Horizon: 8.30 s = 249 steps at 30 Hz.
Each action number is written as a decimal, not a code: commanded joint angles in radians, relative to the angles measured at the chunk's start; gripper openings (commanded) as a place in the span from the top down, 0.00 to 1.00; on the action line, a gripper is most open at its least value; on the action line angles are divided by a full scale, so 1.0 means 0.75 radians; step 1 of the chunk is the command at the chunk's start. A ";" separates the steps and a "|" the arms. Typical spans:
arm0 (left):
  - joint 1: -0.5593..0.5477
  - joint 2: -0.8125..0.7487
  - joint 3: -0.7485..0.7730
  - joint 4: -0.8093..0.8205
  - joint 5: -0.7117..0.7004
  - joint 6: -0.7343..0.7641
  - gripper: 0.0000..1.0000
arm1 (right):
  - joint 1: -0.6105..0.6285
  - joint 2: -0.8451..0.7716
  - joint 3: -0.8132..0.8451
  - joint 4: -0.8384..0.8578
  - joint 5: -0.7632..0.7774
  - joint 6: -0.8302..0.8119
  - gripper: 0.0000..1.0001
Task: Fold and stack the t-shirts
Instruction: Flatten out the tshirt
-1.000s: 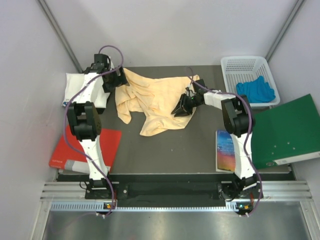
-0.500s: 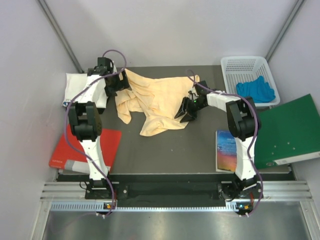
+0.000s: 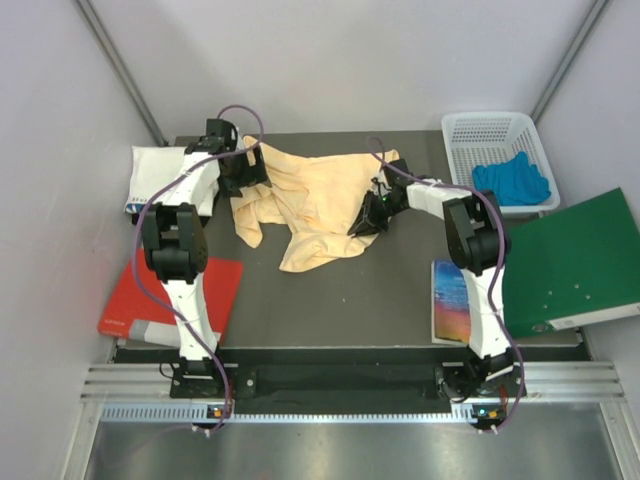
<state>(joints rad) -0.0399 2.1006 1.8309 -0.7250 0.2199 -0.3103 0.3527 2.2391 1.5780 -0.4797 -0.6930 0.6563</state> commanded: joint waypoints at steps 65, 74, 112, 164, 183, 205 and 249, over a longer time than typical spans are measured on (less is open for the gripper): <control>-0.219 0.359 0.479 -0.058 -0.522 -0.138 0.12 | -0.339 0.136 0.590 0.462 0.014 0.393 1.00; -0.219 0.241 0.369 -0.038 -0.690 -0.169 0.13 | -0.366 0.158 0.588 0.476 -0.015 0.403 1.00; -0.211 0.294 0.426 0.015 -0.764 -0.255 0.29 | -0.382 0.164 0.490 0.480 -0.121 0.377 1.00; -0.172 0.204 0.281 0.091 -0.672 -0.230 0.51 | -0.337 0.183 0.404 0.513 -0.142 0.403 1.00; -0.176 0.320 0.285 0.101 -0.586 -0.263 1.00 | -0.341 0.168 0.363 0.529 -0.160 0.403 1.00; -0.019 -0.142 0.322 -0.078 -0.845 -0.137 1.00 | -0.580 -0.073 0.483 0.335 -0.219 0.291 1.00; 0.092 -0.556 0.085 -0.187 -0.335 -0.032 1.00 | -0.554 -0.397 0.622 0.660 -0.230 0.368 0.98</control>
<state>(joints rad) -0.0238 1.5665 1.9591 -0.9714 -0.1135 -0.2951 -0.0917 1.7477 1.9095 -0.0231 -0.9413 0.8932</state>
